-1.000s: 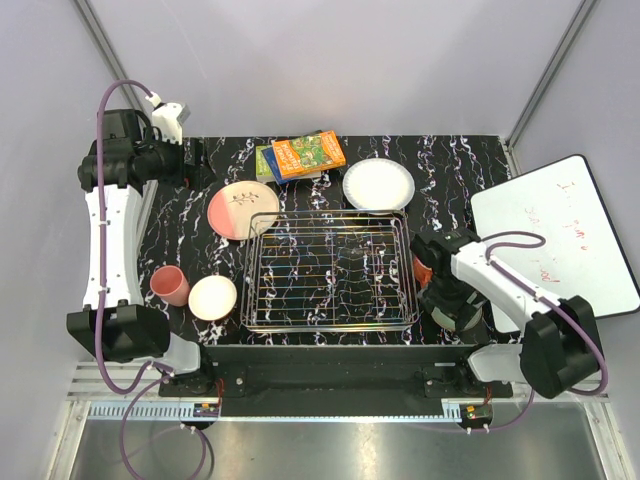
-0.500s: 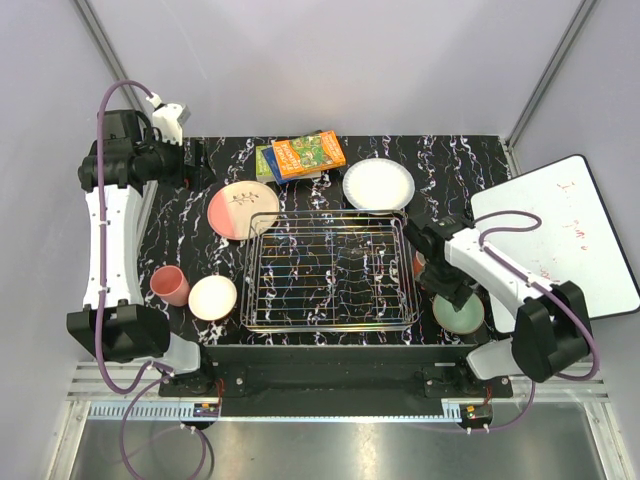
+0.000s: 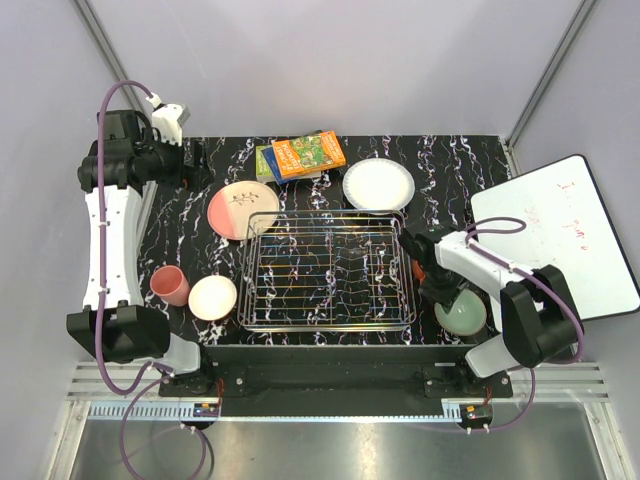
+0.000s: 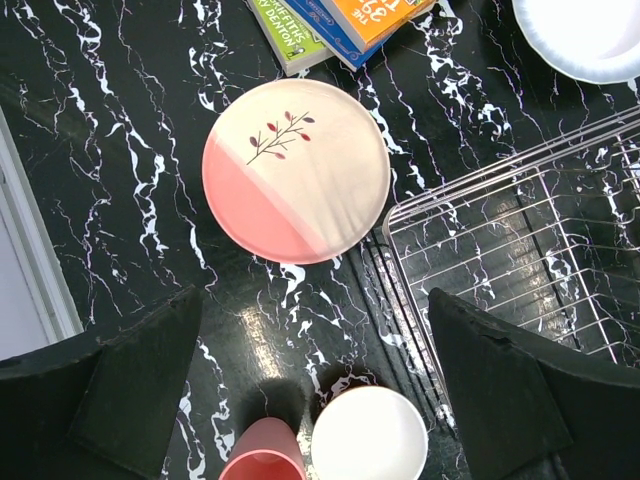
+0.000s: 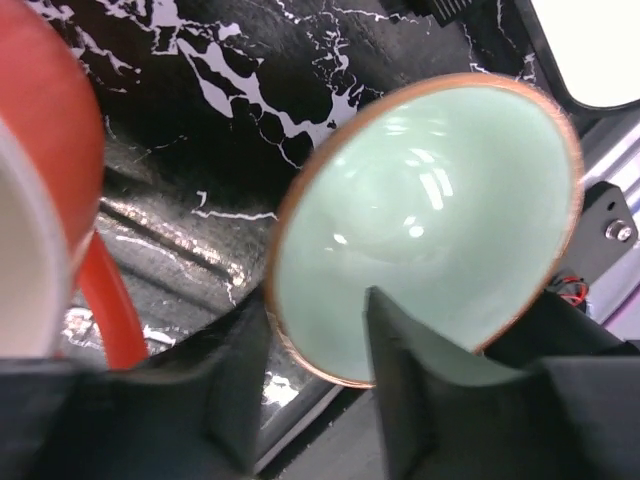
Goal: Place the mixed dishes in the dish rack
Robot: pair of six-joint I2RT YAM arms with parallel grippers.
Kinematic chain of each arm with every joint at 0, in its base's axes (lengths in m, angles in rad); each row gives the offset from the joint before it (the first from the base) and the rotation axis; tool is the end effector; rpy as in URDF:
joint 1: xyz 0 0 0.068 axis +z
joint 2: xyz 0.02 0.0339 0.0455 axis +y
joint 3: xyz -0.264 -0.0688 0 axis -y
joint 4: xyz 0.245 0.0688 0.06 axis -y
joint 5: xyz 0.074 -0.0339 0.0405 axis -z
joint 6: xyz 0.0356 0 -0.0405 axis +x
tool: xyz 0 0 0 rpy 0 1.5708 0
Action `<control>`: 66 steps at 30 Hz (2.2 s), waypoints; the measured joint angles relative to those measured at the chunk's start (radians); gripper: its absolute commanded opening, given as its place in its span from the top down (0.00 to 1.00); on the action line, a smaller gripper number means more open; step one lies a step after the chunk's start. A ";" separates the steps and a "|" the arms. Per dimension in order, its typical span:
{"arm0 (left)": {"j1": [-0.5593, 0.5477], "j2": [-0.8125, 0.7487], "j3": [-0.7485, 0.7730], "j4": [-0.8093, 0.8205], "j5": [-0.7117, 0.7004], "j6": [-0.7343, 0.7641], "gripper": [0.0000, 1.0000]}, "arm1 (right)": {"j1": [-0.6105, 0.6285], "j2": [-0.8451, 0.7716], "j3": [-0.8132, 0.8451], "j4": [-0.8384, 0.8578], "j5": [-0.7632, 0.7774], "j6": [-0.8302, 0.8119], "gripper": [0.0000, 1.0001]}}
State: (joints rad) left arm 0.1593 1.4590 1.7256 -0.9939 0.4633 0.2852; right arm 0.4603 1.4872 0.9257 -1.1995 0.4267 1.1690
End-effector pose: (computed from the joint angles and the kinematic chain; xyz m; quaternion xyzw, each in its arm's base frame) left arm 0.2890 0.0303 0.4279 0.1497 0.8803 -0.1165 0.4348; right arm 0.2011 0.0833 0.1924 0.3187 0.9194 -0.2121 0.0897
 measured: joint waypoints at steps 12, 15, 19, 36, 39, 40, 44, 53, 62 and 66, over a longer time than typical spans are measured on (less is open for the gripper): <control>0.000 0.000 0.000 0.000 -0.008 0.007 0.01 | 0.003 -0.070 -0.066 0.003 -0.004 -0.014 1.00; 0.000 0.000 0.000 0.000 -0.008 0.007 0.01 | 0.003 -0.111 -0.064 0.004 -0.005 -0.013 1.00; 0.001 0.000 0.000 0.000 -0.007 0.007 0.01 | 0.007 -0.190 -0.029 -0.029 0.001 -0.013 1.00; 0.002 0.000 0.000 0.000 0.038 0.006 0.01 | 0.334 -0.101 0.552 -0.133 0.079 -0.099 1.00; 0.002 0.000 0.000 0.000 0.038 0.006 0.01 | 0.356 -0.006 0.607 -0.095 0.070 -0.151 1.00; 0.002 0.000 0.000 0.000 0.038 0.006 0.01 | 0.362 0.024 0.619 -0.079 0.062 -0.169 1.00; 0.002 0.000 0.000 0.000 0.038 0.007 0.01 | 0.388 0.145 0.674 -0.031 0.030 -0.244 1.00; 0.002 0.000 -0.001 0.000 0.036 0.014 0.01 | 0.440 0.351 0.859 0.039 -0.024 -0.392 1.00; 0.002 -0.004 -0.029 0.004 0.031 0.027 0.01 | 0.467 0.426 0.921 0.054 -0.058 -0.457 1.00; 0.002 -0.006 -0.032 0.006 0.029 0.031 0.01 | 0.468 0.450 0.928 0.059 -0.074 -0.479 0.86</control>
State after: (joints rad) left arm 0.1608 1.4532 1.6936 -0.9878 0.4927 0.3164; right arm 0.9279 1.9369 1.8538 -1.1404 0.3523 0.6899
